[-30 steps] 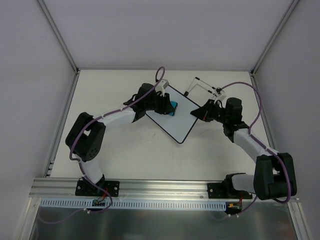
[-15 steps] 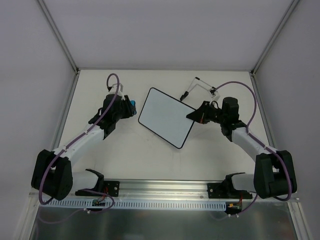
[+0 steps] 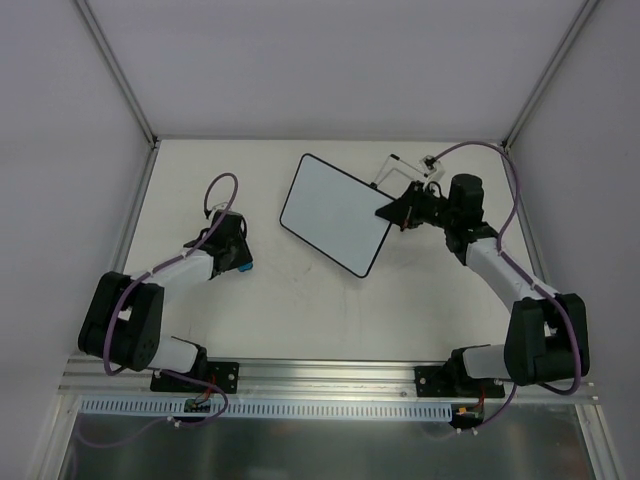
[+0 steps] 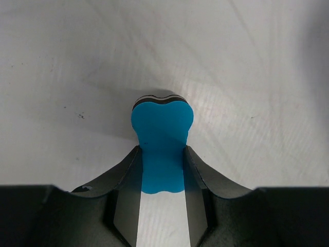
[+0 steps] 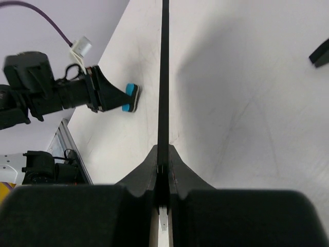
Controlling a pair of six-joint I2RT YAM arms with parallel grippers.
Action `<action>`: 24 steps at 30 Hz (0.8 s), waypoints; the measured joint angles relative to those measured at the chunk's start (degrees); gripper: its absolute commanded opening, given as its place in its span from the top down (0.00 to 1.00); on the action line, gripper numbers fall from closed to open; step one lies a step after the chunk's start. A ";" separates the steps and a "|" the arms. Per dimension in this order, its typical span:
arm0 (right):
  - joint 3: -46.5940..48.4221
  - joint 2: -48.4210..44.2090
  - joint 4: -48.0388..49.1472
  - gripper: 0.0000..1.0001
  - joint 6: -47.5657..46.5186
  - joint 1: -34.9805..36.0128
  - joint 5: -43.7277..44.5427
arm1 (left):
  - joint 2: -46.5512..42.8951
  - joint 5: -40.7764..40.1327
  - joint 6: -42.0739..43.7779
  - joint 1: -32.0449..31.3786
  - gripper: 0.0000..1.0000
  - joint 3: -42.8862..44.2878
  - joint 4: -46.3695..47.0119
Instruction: Erase the whiteboard
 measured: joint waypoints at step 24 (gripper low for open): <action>24.41 15.63 0.46 1.00 -4.74 -27.34 -20.06 | -14.78 1.66 5.70 0.00 0.01 13.35 -12.90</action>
